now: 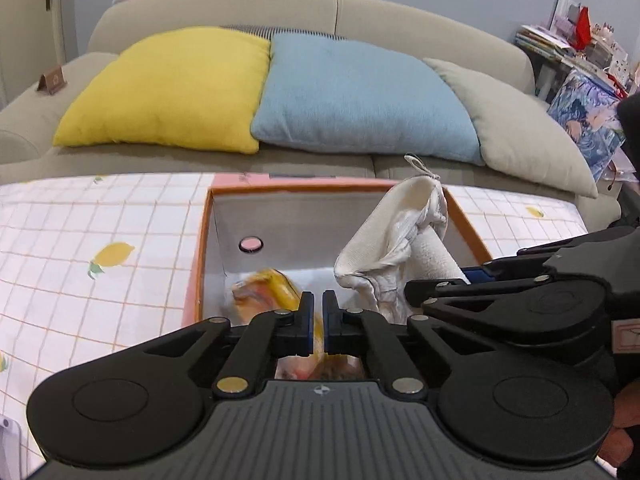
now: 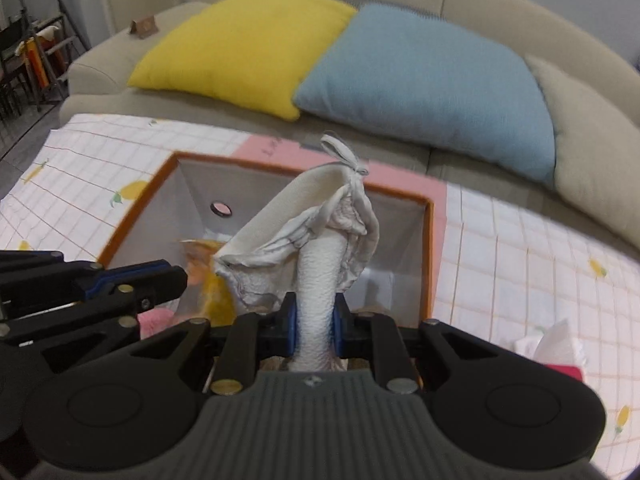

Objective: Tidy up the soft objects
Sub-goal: 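Carry the white pad and yellow snack bag over the orange box, then lower both items into the box and open both grippers, then move both grippers back toward the orange crochet ball and pink cloth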

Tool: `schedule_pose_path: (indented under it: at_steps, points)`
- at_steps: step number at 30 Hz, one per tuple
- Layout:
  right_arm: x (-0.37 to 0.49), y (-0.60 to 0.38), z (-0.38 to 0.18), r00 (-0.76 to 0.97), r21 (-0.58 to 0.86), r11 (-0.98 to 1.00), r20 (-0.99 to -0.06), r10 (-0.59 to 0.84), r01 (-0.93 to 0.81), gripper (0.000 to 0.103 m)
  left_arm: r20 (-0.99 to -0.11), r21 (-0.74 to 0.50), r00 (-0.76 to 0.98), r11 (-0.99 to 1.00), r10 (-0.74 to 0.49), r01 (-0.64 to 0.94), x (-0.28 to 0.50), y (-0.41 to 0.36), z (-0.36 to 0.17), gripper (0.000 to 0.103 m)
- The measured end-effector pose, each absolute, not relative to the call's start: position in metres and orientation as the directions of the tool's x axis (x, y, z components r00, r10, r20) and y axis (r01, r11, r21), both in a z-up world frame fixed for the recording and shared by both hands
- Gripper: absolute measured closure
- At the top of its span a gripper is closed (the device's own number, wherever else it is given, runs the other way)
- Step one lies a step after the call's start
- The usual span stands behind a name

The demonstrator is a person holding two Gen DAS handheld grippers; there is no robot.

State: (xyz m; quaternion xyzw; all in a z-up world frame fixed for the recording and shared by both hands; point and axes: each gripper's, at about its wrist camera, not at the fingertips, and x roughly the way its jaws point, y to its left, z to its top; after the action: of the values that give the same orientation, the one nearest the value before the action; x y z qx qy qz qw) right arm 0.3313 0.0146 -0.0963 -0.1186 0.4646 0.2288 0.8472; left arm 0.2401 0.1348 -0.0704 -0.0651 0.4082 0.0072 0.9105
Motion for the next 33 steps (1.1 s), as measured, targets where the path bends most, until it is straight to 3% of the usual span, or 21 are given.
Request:
schedule_pose_path:
  at_steps: [9,19,28,33]
  points:
    - [0.337,0.03,-0.121,0.428,-0.063,0.843,-0.88,0.206,-0.535,0.086,-0.731,-0.07,0.682,0.992,0.021,-0.106,0.226,0.137,-0.068,0.091]
    - [0.324,0.034,-0.115,0.468,-0.141,0.819,-0.867,0.169,-0.556,0.057,-0.737,-0.047,0.672,0.985,0.076,-0.164,0.216,0.14,-0.062,0.078]
    - [0.321,0.021,-0.074,0.542,-0.145,0.847,-0.82,0.187,-0.512,0.046,-0.71,-0.06,0.699,0.98,0.092,-0.19,0.204,0.137,-0.043,0.068]
    - [0.31,0.007,-0.046,0.601,-0.16,0.866,-0.778,0.184,-0.474,0.044,-0.691,-0.098,0.72,0.978,0.067,-0.185,0.192,0.132,-0.03,0.061]
